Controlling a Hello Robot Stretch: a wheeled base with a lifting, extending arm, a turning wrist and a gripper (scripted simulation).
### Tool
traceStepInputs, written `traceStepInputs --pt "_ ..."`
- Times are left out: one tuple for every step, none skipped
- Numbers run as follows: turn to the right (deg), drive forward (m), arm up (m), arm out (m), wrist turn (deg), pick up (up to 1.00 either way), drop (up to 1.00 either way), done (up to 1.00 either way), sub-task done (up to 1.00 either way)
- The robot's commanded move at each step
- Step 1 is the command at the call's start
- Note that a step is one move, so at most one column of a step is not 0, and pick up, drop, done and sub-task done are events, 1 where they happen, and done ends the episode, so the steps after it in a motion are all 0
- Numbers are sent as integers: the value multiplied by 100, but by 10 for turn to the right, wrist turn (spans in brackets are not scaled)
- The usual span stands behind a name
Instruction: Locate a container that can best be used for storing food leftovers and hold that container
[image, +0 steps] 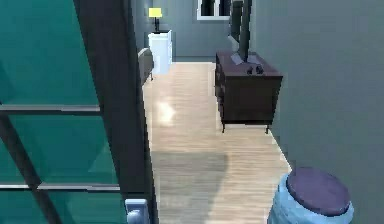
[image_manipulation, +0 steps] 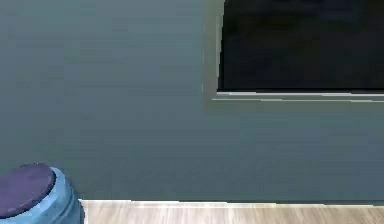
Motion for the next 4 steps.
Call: traceStepInputs --pt "-450 0 0 0 0 0 0 0 0" --pt "450 0 0 0 0 0 0 0 0" --pt "180 0 0 0 0 0 0 0 0" --pt "0 35 0 0 0 0 0 0 0"
